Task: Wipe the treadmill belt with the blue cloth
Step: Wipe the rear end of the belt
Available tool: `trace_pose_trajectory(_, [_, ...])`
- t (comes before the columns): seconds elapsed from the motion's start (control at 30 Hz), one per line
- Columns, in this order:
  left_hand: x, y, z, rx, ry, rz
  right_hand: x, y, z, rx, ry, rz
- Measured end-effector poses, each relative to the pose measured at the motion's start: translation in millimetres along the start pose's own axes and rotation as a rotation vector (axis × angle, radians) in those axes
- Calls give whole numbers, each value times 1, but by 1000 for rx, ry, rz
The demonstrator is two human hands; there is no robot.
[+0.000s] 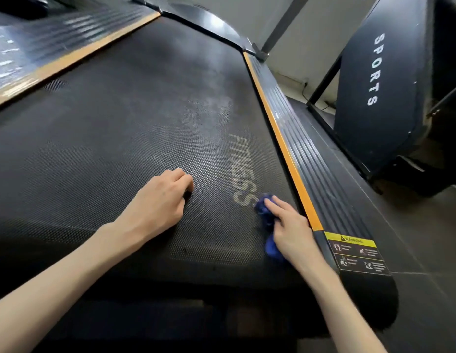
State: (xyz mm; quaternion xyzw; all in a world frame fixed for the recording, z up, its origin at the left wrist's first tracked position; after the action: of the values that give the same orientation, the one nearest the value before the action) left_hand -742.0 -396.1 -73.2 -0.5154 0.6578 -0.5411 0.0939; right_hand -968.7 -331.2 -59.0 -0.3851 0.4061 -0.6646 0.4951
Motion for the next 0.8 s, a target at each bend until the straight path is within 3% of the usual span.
trace_pose_trajectory(0.17, [9, 1, -2, 27, 6, -5, 0, 44, 94, 24, -192, 72])
trace_pose_trajectory(0.3, [11, -3, 4, 30, -10, 3, -12, 45, 73, -58, -320, -30])
trace_pose_trajectory(0.4, [7, -7, 11, -3, -22, 15, -27, 9, 2, -81, -101, -211])
trace_pose_trajectory(0.5, [-1, -8, 16, -19, -16, 36, -34, -11, -29, 21, 67, -211])
trace_pose_trajectory(0.8, [4, -14, 25, -90, -108, -36, 8, 60, 133, 325, -346, -14])
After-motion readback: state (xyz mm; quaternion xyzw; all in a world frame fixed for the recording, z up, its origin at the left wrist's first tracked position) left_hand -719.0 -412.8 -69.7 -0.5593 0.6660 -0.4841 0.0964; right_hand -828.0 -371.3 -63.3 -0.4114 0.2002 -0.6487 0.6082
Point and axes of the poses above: each hand's wrist, its own x-axis towards the middle knuckle, its own y-axis out of the palm, z = x × y, the point moved 6 cm from there along x, towards the middle knuckle, and after that the axes turned 2 degrees about y, right-handed, at the moved point
